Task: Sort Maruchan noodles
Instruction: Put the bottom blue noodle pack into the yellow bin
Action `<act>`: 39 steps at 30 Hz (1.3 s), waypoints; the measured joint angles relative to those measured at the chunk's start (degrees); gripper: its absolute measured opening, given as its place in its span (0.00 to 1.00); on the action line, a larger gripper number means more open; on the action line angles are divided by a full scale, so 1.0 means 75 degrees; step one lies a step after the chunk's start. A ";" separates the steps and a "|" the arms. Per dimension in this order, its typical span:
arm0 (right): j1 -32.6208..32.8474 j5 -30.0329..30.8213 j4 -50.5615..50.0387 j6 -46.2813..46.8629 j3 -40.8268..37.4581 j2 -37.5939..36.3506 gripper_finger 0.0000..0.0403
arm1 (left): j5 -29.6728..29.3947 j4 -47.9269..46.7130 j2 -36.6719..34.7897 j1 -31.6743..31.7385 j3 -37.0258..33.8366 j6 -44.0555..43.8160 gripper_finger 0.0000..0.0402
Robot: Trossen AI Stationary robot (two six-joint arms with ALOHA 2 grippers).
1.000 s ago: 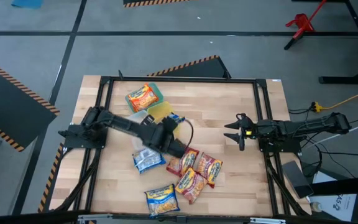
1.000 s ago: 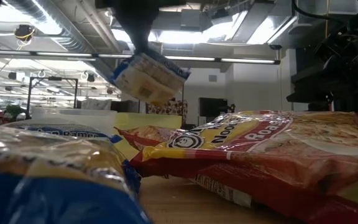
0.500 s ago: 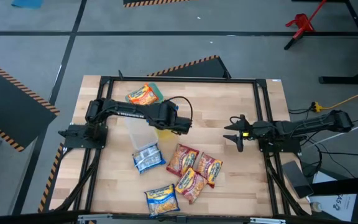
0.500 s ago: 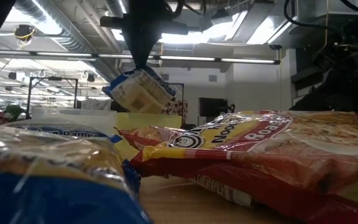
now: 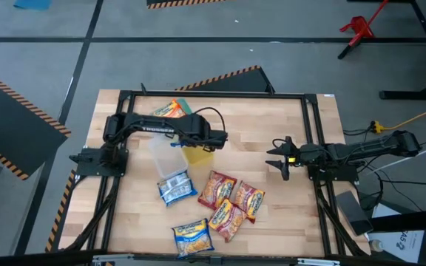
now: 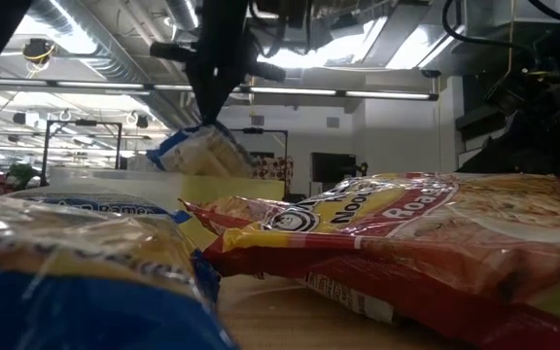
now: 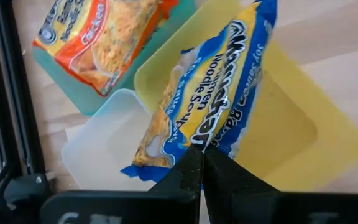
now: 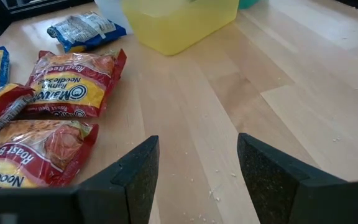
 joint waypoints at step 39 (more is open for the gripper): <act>0.0000 0.0082 0.0005 -0.0001 0.0000 0.0000 0.51 | 0.0664 0.2282 0.0009 -0.0541 -0.0353 0.0528 0.28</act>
